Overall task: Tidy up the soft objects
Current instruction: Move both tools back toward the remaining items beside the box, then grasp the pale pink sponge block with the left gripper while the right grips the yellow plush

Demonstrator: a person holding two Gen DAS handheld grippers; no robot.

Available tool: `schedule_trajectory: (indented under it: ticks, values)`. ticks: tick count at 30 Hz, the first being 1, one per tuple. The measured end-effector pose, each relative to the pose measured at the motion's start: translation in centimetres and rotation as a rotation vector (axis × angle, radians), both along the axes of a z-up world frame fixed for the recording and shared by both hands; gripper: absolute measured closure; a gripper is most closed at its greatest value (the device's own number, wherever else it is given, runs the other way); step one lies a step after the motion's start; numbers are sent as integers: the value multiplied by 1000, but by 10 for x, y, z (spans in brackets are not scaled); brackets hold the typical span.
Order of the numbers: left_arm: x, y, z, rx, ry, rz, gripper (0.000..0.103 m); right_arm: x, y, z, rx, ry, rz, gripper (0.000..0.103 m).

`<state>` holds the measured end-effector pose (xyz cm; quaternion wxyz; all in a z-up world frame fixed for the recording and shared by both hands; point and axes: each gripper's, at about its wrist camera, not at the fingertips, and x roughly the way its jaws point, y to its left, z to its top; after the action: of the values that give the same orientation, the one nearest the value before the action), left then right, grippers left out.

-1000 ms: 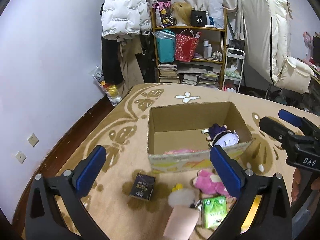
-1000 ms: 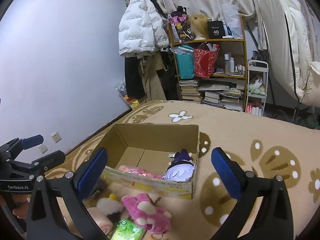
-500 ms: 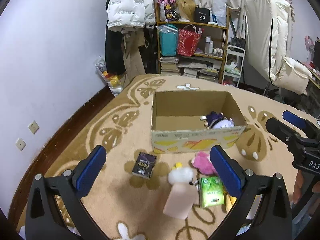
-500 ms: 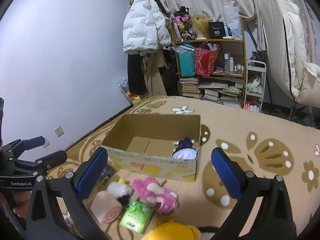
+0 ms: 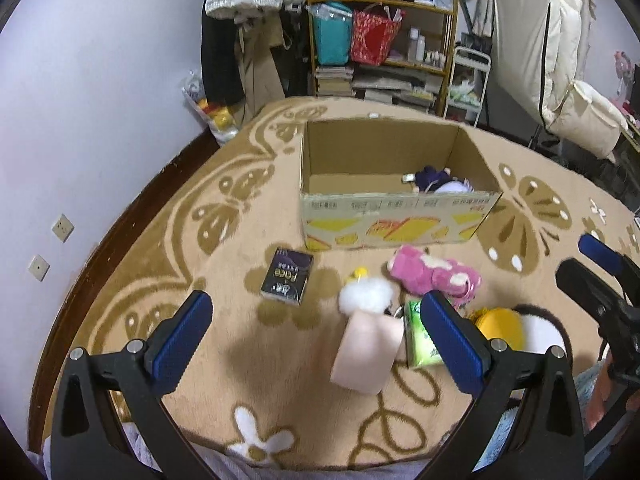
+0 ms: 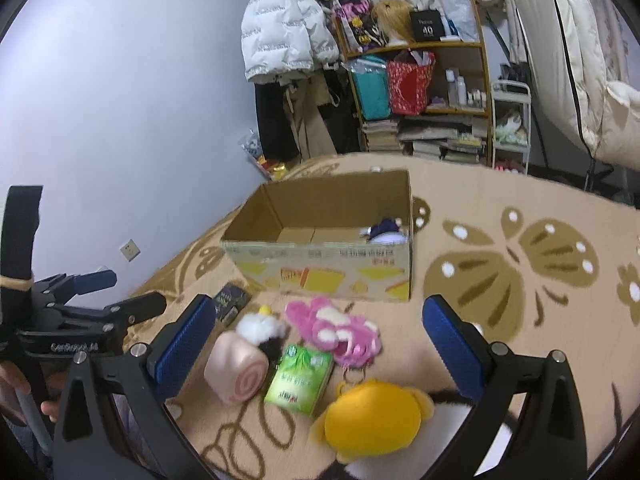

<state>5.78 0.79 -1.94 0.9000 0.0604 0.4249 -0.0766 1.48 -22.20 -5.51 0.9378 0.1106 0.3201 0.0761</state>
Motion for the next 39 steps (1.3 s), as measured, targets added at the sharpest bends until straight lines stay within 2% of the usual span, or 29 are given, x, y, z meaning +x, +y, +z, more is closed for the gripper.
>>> schedule_trajectory:
  ticks: [11,25,30,39]
  values:
    - [5,-4,-27,40,114,-5,0,-9,-7,-28,39,132,-25,0]
    - [8,-19,-65,102,240,-25,0,-2,-12,-53,74,247,-47,0]
    - [12,-22,-79,106,291,-28,0,3,-9,-63,63,303,-42,0]
    - [16,-30,-92,105,335,-45,0,18,-11,-86,62,433,-73,0]
